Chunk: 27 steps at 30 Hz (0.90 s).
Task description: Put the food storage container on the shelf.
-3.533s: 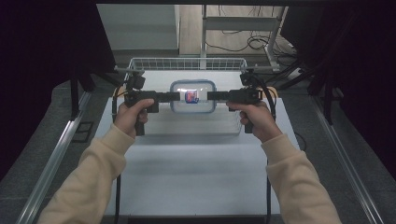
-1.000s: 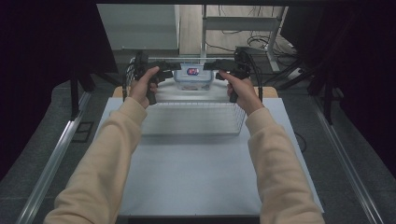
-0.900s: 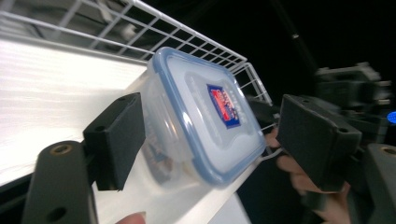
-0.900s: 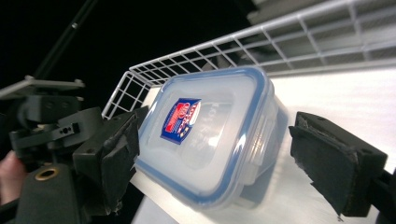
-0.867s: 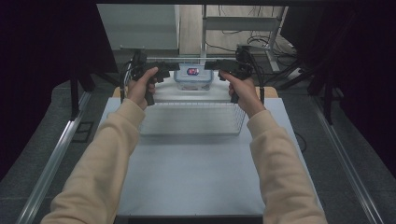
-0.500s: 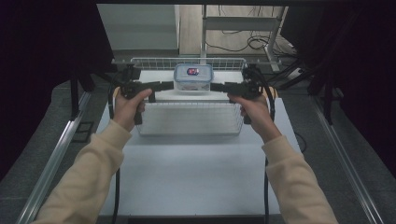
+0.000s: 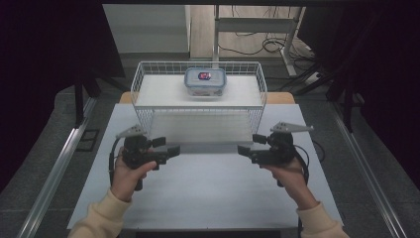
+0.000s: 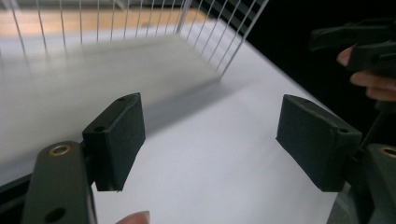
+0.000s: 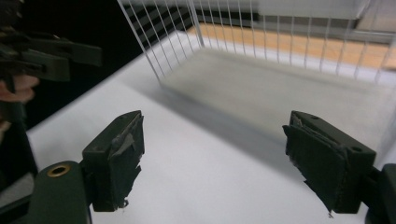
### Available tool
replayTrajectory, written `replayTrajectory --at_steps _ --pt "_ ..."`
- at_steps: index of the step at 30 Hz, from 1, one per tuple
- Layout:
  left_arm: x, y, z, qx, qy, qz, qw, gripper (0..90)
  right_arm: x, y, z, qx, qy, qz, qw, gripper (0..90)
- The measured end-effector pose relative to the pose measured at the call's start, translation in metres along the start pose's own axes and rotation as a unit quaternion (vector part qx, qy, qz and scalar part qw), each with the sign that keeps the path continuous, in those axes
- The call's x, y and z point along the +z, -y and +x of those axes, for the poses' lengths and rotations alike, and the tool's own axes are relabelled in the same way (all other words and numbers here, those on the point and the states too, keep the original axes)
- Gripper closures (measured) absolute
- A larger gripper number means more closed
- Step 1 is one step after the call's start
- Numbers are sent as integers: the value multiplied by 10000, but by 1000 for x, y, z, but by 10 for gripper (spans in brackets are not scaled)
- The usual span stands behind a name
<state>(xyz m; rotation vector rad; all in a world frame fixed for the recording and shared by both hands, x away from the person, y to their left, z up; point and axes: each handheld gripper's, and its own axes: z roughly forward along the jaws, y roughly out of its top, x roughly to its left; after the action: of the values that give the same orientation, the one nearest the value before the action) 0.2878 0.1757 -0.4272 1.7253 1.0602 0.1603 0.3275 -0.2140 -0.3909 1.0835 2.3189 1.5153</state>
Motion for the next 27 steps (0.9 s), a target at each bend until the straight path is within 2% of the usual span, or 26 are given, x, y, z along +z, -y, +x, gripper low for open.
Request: replayTrajectory --at_steps 3,6,8,10,12,15,16,20,21,24,27 --pt "7 24 -2 211 -248 269 9991 235 0 25 2 -32 24 113 9999 198" --pt "12 46 0 184 -296 407 9986 234 -2 51 2 51 -32 146 9999 202" --pt "14 57 1 283 -437 563 9971 236 -2 69 1 38 73 188 9998 211" --pt "14 68 2 422 -676 595 9950 239 0 85 -2 -44 225 278 9994 213" --pt "14 77 3 521 -770 701 9932 239 3 99 -5 -22 328 428 9985 213" --pt "12 86 4 711 -976 779 9896 236 7 108 -10 -64 417 592 9974 214" --pt "10 87 5 707 -1012 771 9893 235 7 108 -12 -67 427 603 9972 213" --pt "2 88 10 620 -1006 596 9912 254 9 109 -16 -87 539 607 9967 213" --pt "2 88 11 597 -1003 581 9915 258 10 110 -16 -162 585 612 9963 213" --pt "4 90 15 581 -995 628 9913 258 11 111 -14 -384 654 688 9947 213" --pt "6 91 14 592 -970 670 9913 258 13 112 -13 -455 644 730 9942 213"
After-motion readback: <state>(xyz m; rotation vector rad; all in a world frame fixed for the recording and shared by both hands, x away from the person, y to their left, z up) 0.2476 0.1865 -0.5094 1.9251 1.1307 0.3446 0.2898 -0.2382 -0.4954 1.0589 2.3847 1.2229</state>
